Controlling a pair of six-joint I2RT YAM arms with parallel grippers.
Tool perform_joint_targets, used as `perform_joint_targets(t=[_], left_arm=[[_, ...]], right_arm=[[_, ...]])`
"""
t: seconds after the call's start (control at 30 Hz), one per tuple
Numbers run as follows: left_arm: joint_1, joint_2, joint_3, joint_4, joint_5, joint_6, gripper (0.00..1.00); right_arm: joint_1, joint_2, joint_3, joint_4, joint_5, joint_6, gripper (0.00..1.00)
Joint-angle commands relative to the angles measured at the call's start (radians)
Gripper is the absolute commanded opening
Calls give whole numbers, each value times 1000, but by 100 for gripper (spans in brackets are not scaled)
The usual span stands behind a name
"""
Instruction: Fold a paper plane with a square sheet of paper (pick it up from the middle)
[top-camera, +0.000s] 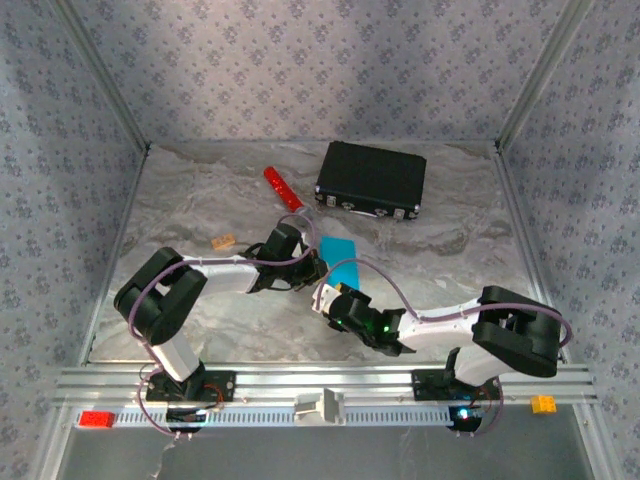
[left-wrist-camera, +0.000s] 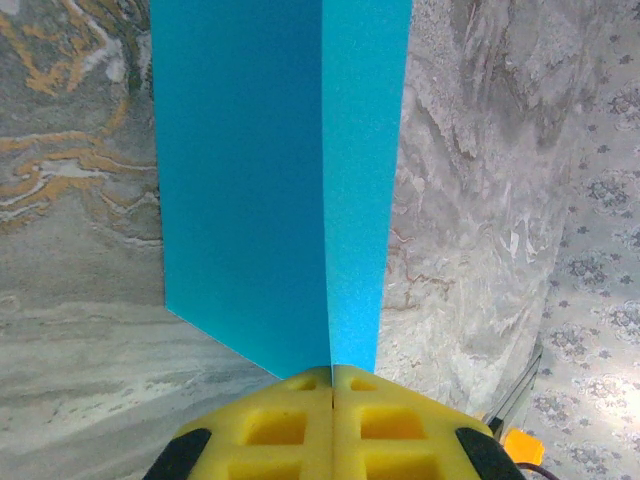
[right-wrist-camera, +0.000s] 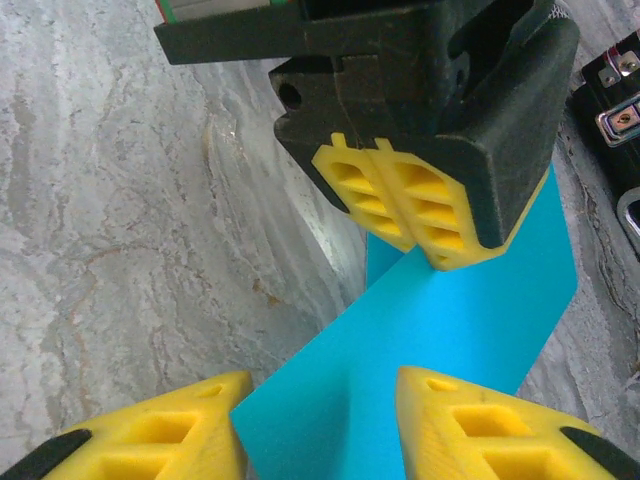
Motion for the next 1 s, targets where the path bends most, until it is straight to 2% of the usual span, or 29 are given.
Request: perform_joint_targets(t=[0.0,0.27,0.6,0.97], left_arm=[[6,-27,-10,-11,19,-3,3],[6,-27,-8,-15,17,0,3],[7,-32,-12,-21,14,2,3],[8,-29,-9,-24,14,2,3]], right_arm=[[8,10,7,4,32,2,41],[9,3,0,5,40,-1,39],[10,-5,-5,12,47,-4,43],[12,-38,-27,16,60,-4,35]])
